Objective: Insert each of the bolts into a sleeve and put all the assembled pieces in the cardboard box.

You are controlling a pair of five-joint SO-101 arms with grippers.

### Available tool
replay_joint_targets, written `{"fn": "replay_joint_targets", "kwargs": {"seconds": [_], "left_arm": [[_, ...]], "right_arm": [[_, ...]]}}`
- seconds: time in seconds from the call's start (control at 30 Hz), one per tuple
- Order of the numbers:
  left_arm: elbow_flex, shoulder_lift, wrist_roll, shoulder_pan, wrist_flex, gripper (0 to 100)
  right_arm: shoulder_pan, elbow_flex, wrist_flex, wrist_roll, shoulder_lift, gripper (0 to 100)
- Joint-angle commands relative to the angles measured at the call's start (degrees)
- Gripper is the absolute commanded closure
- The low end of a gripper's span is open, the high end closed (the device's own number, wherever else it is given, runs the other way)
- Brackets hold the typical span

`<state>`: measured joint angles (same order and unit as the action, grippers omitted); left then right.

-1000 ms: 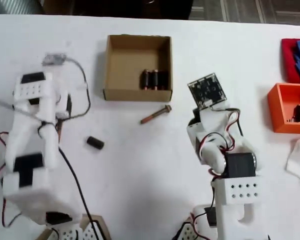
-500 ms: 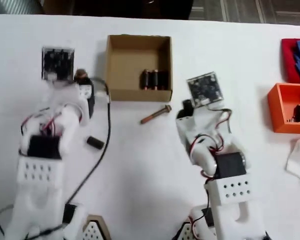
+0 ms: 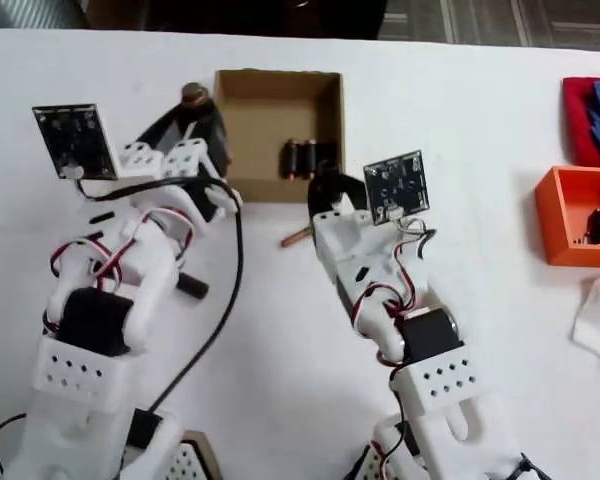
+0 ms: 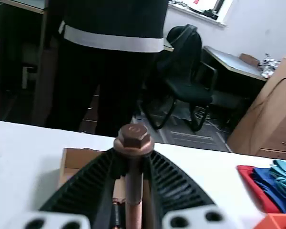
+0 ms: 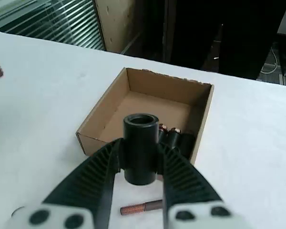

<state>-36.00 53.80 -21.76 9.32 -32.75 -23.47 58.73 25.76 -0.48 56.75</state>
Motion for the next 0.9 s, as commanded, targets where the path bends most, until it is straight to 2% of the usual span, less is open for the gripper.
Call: {"fn": "replay_joint_targets", "kwargs": {"seconds": [0.0, 0.2, 0.33, 0.57, 0.63, 0.73, 0.87], "left_arm": [[3.5, 1.5, -0.7, 1.3, 1.9, 97], [2.9, 1.9, -0.1, 1.3, 0.3, 97], [2.4, 1.7, 7.6, 0.8, 0.3, 97], [-1.5, 2.1, 7.8, 1.1, 0.7, 97], [-1.5, 2.1, 4.9, 3.4, 0.9, 97], [-1.5, 1.8, -2.7, 7.1, 4.9, 97], [-1.4, 1.7, -6.5, 8.6, 11.3, 97]], "right_arm": [[-0.5, -0.5, -1.8, -0.4, 2.0, 97.7], [-0.5, 0.7, -1.7, -0.4, 3.1, 97.7], [-0.3, 3.3, -2.2, -0.4, 7.9, 97.7], [-3.5, 9.1, -2.3, -0.4, 16.7, 97.7], [-4.1, 10.5, -3.0, -0.4, 18.7, 97.7], [-3.7, 15.1, -9.7, -0.4, 20.5, 97.7], [-3.7, 20.8, -18.6, 2.2, 21.9, 97.7]]}}
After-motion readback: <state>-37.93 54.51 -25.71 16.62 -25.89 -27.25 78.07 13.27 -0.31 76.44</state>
